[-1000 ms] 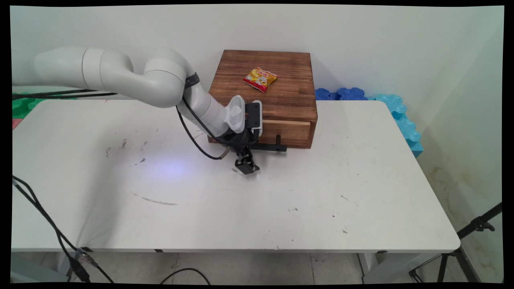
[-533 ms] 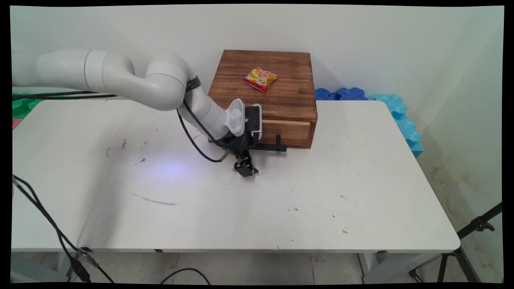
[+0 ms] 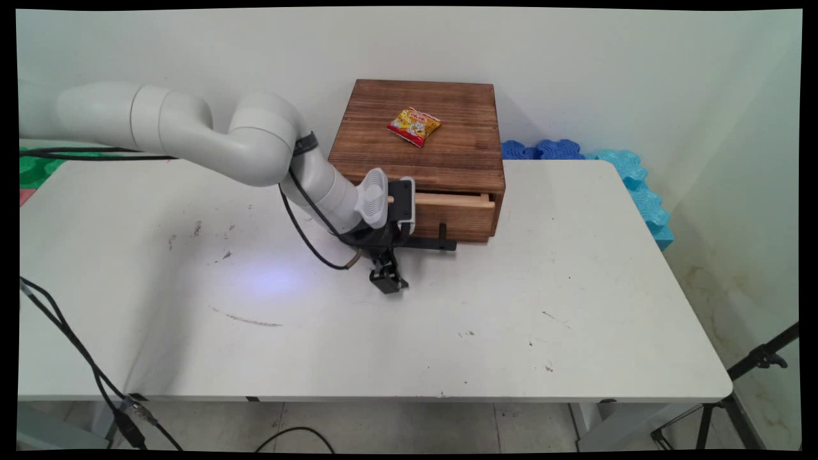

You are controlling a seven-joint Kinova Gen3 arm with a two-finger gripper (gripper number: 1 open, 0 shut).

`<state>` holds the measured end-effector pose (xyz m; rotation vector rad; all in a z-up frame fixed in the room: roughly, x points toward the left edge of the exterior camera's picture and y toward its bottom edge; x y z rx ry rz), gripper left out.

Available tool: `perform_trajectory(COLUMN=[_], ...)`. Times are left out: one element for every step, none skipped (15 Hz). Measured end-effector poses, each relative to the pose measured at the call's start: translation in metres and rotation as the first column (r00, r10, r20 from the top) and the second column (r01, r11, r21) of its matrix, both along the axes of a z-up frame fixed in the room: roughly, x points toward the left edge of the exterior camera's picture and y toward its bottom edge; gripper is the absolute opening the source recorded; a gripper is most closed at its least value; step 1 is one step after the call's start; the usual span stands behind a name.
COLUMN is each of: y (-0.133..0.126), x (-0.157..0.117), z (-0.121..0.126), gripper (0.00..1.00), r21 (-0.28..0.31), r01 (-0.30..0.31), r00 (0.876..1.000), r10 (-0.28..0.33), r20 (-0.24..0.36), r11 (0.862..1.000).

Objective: Open the drawer

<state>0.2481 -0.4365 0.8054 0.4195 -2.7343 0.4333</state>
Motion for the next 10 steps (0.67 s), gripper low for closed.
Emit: perform_trajectory(y=[0.002,0.006,0.010,0.015,0.020,0.023,0.028,0.033,0.038,0.044], x=[-0.001,-0.001,-0.003,-0.004,-0.005,-0.006,-0.007,-0.008,-0.009,-0.011], z=[0.000,0.000,0.000,0.000,0.000,0.001,0.001,0.002,0.002,0.003], gripper=[1.00,1.00,1.00,1.00,1.00,1.00,1.00,1.00,1.00,1.00], r21=[0.003,0.007,0.013,0.018,0.023,0.027,0.032,0.038,0.042,0.049], r01=[0.001,0.002,0.002,0.003,0.004,0.005,0.007,0.009,0.011,0.014], r00=[1.000,1.000,1.000,1.000,1.000,1.000,1.000,1.000,1.000,1.000], r10=[-0.001,-0.002,-0.002,-0.003,-0.004,-0.005,-0.007,-0.009,-0.010,-0.013], r20=[0.000,-0.001,-0.002,-0.004,-0.006,-0.007,-0.009,-0.011,-0.013,-0.015], r11=[1.000,1.000,1.000,1.000,1.000,1.000,0.999,0.999,0.999,0.999])
